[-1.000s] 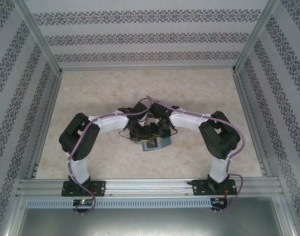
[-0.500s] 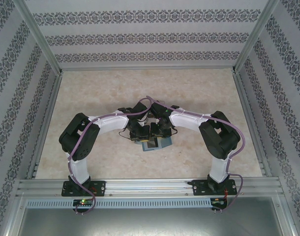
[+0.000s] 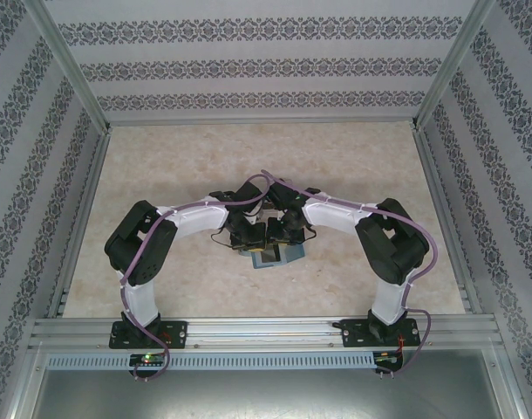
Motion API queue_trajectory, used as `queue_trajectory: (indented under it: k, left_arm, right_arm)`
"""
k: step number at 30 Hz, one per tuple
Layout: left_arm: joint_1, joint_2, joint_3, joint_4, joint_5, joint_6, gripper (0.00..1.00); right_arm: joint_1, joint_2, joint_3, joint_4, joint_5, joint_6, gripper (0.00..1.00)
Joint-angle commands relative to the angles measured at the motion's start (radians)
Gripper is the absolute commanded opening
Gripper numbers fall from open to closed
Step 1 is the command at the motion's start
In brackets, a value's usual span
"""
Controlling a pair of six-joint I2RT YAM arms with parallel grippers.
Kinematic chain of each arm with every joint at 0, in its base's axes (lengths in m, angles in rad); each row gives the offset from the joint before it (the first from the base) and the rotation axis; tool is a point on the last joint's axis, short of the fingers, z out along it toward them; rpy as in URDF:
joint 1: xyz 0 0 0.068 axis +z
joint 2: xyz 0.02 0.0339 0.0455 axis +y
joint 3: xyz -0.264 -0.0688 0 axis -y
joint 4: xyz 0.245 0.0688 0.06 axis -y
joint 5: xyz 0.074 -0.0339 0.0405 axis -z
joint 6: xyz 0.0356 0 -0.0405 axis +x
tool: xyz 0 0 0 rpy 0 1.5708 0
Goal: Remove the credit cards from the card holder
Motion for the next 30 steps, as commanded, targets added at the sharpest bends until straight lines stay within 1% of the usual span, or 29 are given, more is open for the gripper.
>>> queue_trajectory:
  k: [1,21,30]
  left_arm:
    - [-0.016,0.02,-0.008,-0.055,-0.067,0.032,0.08]
    - [-0.016,0.057,-0.016,-0.081,-0.087,0.051,0.07]
    - [-0.016,0.068,-0.018,-0.092,-0.097,0.059,0.07]
  right_arm:
    - [-0.01,-0.024,-0.031,0.042,-0.05,0.003,0.31]
    - [-0.037,0.021,-0.089,0.156,-0.177,0.012,0.31]
    - [-0.05,-0.037,-0.132,0.226,-0.22,0.043,0.23]
